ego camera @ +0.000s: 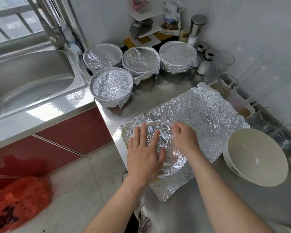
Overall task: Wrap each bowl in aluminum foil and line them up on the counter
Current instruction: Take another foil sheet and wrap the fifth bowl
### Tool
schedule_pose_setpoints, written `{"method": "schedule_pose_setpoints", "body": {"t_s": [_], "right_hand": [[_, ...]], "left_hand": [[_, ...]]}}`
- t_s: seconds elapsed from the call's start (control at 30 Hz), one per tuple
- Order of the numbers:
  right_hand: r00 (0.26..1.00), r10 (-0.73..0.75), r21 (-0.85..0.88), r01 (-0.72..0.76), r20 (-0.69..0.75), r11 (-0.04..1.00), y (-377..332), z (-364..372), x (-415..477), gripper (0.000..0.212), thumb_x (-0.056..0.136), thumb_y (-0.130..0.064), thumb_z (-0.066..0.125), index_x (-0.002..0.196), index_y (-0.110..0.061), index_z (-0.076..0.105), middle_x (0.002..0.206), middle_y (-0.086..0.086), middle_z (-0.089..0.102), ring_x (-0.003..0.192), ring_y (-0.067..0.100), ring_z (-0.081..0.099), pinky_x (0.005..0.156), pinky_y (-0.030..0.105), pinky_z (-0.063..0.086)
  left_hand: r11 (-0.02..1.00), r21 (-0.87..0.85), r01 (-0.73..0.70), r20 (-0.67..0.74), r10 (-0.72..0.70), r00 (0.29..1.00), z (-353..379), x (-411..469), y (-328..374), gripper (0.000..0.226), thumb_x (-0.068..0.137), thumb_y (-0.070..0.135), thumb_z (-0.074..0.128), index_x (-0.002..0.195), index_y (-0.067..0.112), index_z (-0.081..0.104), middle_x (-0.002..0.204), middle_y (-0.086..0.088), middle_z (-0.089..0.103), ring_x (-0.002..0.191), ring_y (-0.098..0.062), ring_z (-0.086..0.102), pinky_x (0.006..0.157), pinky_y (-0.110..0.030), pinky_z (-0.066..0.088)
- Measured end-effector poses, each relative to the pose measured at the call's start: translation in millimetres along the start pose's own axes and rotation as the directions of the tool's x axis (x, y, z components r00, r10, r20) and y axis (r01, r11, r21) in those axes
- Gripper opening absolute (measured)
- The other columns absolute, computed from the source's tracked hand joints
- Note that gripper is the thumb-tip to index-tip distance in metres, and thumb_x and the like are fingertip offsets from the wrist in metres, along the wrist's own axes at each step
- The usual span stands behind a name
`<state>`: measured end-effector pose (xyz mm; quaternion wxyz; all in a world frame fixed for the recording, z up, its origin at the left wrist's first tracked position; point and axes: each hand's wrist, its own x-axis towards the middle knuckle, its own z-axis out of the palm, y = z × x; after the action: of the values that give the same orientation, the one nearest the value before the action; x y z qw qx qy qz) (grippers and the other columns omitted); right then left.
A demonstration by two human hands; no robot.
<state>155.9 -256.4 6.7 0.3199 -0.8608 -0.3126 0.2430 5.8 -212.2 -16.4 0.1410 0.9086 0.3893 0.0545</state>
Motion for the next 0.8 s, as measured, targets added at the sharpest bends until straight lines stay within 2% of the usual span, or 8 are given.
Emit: {"method": "schedule_pose_setpoints", "body": {"t_s": [0.1, 0.17, 0.27, 0.37, 0.47, 0.6, 0.7, 0.8], "right_hand": [[0.989, 0.022, 0.029, -0.026, 0.145, 0.999, -2, -14, 4, 0.030, 0.103, -0.029, 0.039, 0.087, -0.012, 0.058, 0.069, 0.001, 0.050, 0.057, 0.017, 0.043, 0.051, 0.027, 0.036], [0.980, 0.033, 0.047, -0.043, 0.195, 0.998, -9, -25, 9, 0.034, 0.102, -0.034, 0.039, 0.102, -0.008, 0.062, 0.079, 0.008, 0.057, 0.065, 0.025, 0.051, 0.062, 0.030, 0.045], [0.976, 0.027, 0.059, -0.040, 0.214, 0.997, -21, -29, 18, 0.037, 0.102, -0.035, 0.041, 0.115, -0.006, 0.060, 0.096, 0.013, 0.063, 0.084, 0.027, 0.059, 0.077, 0.035, 0.047], [0.973, 0.006, 0.030, -0.013, 0.230, 0.999, -23, -16, 19, 0.029, 0.101, -0.028, 0.044, 0.116, -0.011, 0.061, 0.086, 0.009, 0.062, 0.065, 0.017, 0.050, 0.061, 0.030, 0.043], [0.990, -0.007, 0.044, 0.001, 0.138, 0.999, -17, -6, 16, 0.026, 0.101, -0.023, 0.045, 0.118, -0.011, 0.062, 0.081, 0.001, 0.060, 0.059, 0.010, 0.046, 0.053, 0.022, 0.036], [0.999, -0.009, -0.003, 0.009, -0.032, 1.000, -13, -5, -1, 0.027, 0.101, -0.021, 0.044, 0.119, -0.012, 0.062, 0.082, -0.007, 0.061, 0.062, 0.006, 0.052, 0.052, 0.018, 0.039], [0.982, 0.019, 0.024, -0.015, -0.188, 1.000, -10, -3, -21, 0.030, 0.102, -0.022, 0.043, 0.124, -0.013, 0.061, 0.102, -0.002, 0.068, 0.078, 0.008, 0.057, 0.065, 0.018, 0.044], [0.965, 0.119, 0.069, -0.106, -0.233, 0.992, -4, 5, -32, 0.033, 0.102, -0.023, 0.042, 0.129, -0.013, 0.059, 0.117, 0.002, 0.067, 0.086, 0.007, 0.054, 0.065, 0.014, 0.040]], "left_hand": [[0.999, -0.046, -0.017, -0.026, 0.016, 1.000, -3, 0, -2, 0.056, 0.097, 0.050, 0.037, 0.148, 0.027, 0.036, 0.161, -0.013, 0.014, 0.149, -0.033, 0.011, 0.117, -0.049, 0.020], [0.995, -0.097, 0.000, -0.064, -0.006, 0.998, -8, 3, -4, 0.058, 0.097, 0.047, 0.034, 0.149, 0.022, 0.035, 0.161, -0.013, 0.019, 0.149, -0.031, 0.014, 0.119, -0.045, 0.019], [0.961, -0.261, 0.096, -0.066, -0.117, 0.991, -12, 7, -11, 0.061, 0.098, 0.046, 0.025, 0.151, 0.016, 0.030, 0.161, -0.011, 0.017, 0.150, -0.026, 0.009, 0.119, -0.029, 0.001], [0.870, -0.467, 0.156, -0.003, -0.178, 0.984, -9, 6, -12, 0.053, 0.103, 0.031, 0.037, 0.153, 0.017, 0.025, 0.162, -0.003, 0.014, 0.148, -0.014, 0.008, 0.119, -0.026, 0.003], [0.762, -0.621, 0.181, 0.000, -0.231, 0.973, -12, 5, -9, 0.048, 0.103, 0.018, 0.040, 0.150, 0.017, 0.031, 0.155, 0.004, 0.028, 0.143, -0.005, 0.017, 0.121, -0.034, 0.018], [0.660, -0.722, 0.205, 0.033, -0.264, 0.964, -16, 11, -11, 0.042, 0.099, 0.030, 0.039, 0.141, 0.028, 0.043, 0.130, -0.010, 0.059, 0.119, -0.034, 0.054, 0.100, -0.055, 0.044], [0.717, -0.687, 0.116, 0.010, -0.150, 0.989, -27, 18, -16, 0.038, 0.101, 0.022, 0.043, 0.138, 0.023, 0.051, 0.123, -0.011, 0.064, 0.113, -0.031, 0.058, 0.099, -0.045, 0.047], [0.845, -0.534, -0.007, 0.024, 0.023, 0.999, -32, 30, -21, 0.038, 0.102, 0.018, 0.043, 0.138, 0.019, 0.053, 0.143, 0.001, 0.052, 0.132, -0.014, 0.044, 0.109, -0.021, 0.029]]}}
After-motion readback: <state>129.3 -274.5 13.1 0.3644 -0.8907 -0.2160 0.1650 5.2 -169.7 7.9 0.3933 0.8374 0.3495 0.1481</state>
